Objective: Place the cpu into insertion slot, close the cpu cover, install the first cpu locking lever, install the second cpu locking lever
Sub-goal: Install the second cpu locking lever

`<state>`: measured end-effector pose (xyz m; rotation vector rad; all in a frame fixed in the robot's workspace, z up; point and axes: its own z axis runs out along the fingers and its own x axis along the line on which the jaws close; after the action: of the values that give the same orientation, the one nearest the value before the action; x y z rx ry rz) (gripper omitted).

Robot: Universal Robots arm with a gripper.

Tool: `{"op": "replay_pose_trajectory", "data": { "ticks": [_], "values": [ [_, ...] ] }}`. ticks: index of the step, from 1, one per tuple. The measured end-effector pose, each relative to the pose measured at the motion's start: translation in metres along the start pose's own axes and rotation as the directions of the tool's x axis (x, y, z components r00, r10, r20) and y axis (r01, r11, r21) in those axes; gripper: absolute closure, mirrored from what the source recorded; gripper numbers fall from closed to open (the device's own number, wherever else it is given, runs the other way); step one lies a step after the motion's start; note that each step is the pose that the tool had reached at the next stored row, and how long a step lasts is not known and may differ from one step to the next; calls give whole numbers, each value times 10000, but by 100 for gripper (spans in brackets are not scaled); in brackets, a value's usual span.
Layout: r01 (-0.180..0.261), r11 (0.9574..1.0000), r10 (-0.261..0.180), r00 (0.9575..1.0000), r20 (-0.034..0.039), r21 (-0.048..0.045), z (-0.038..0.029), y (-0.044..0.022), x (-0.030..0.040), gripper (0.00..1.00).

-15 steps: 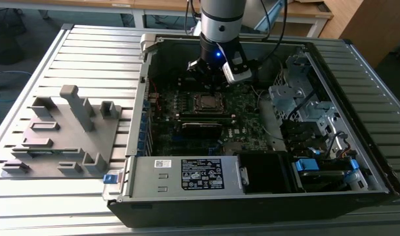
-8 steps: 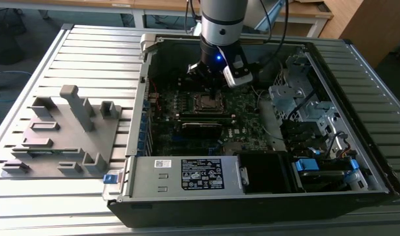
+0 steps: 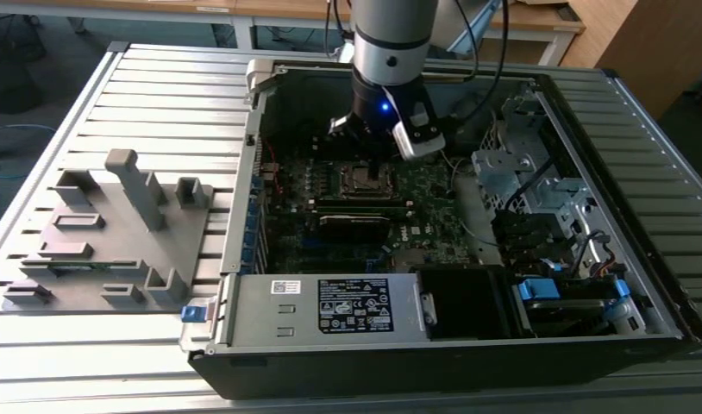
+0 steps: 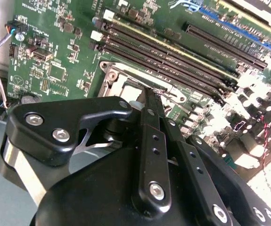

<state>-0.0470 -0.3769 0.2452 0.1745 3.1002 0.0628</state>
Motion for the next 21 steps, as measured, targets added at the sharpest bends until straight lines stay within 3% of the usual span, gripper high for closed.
{"op": "replay_pose_trajectory", "data": {
  "ticks": [9,21],
  "values": [
    [-1,10000,1,10000,2,-1,-1,-48,-1,90],
    [2,10000,-2,10000,51,-6,-5,-63,96,90]
  ]
}}
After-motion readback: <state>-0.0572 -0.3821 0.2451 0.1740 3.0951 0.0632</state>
